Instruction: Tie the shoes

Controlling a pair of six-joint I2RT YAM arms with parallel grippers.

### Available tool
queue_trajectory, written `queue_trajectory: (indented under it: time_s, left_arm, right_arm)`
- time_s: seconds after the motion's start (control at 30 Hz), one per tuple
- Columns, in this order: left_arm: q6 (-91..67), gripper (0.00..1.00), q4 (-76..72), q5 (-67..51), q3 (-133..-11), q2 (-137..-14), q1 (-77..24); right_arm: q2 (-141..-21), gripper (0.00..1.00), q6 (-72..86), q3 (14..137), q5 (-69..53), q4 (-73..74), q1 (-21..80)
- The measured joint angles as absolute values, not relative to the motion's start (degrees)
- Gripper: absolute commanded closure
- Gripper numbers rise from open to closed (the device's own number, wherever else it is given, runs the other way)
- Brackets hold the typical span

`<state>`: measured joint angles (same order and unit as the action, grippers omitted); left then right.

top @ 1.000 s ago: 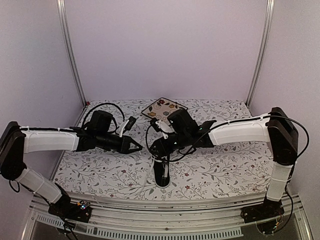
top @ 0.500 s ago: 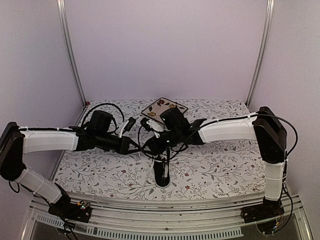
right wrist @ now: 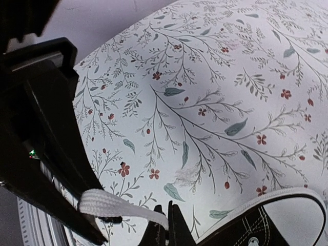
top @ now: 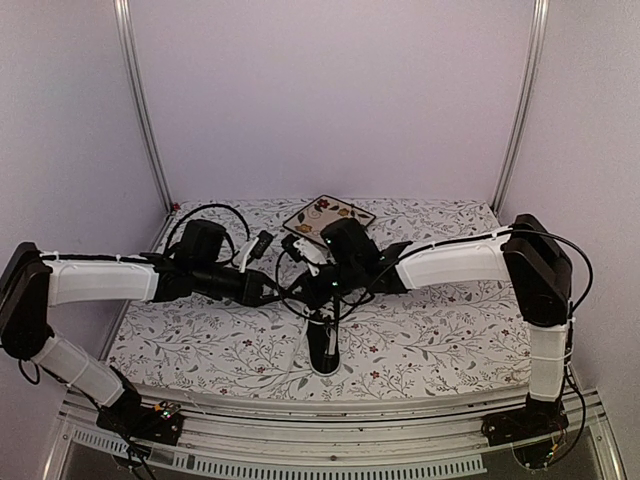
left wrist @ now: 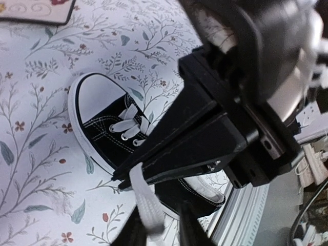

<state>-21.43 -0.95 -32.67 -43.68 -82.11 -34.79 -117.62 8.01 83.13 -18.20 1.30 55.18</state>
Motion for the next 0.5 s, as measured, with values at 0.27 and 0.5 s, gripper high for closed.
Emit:
queue_trajectory:
  time_s: [0.27,0.5]
  left_arm:
    - [-24.67,0.37,-9.04,-30.96,-39.90,-84.71,-37.01]
    - [-26.30,0.41,-13.76,-27.05,-37.87,-92.68,-44.14]
  right_arm:
    - [-112.27,0.98,12.99,74.37,-13.43,-2.22,55.18]
    - [-109.60,0.98,16.69,71.72,-11.62,-4.25,55.18]
